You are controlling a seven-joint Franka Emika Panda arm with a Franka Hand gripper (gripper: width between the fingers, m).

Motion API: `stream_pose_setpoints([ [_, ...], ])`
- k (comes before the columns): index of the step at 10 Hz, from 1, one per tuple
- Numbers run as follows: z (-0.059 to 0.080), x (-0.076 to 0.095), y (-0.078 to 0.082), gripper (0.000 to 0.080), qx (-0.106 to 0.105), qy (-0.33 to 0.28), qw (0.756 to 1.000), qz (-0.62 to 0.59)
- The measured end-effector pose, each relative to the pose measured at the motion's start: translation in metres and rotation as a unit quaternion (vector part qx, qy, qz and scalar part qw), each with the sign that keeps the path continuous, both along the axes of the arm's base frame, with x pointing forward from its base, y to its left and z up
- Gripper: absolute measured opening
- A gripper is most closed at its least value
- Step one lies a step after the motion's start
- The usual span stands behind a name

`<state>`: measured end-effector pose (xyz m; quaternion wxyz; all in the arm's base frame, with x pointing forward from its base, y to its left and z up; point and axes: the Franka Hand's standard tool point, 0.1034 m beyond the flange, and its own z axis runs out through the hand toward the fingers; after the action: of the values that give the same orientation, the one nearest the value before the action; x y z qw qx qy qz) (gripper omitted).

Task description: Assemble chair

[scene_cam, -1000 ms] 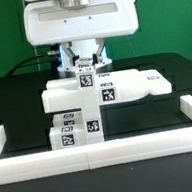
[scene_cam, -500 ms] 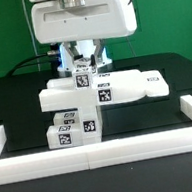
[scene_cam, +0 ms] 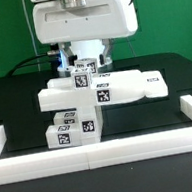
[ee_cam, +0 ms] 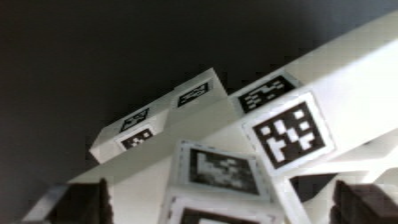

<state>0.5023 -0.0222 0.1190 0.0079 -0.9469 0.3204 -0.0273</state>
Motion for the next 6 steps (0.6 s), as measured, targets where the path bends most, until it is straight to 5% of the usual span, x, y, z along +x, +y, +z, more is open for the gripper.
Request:
stream_pose_setpoints([
  [6,0.0004,0.0013,-0.0037,0.0649,-0.018,-0.002,0.966,0.260],
])
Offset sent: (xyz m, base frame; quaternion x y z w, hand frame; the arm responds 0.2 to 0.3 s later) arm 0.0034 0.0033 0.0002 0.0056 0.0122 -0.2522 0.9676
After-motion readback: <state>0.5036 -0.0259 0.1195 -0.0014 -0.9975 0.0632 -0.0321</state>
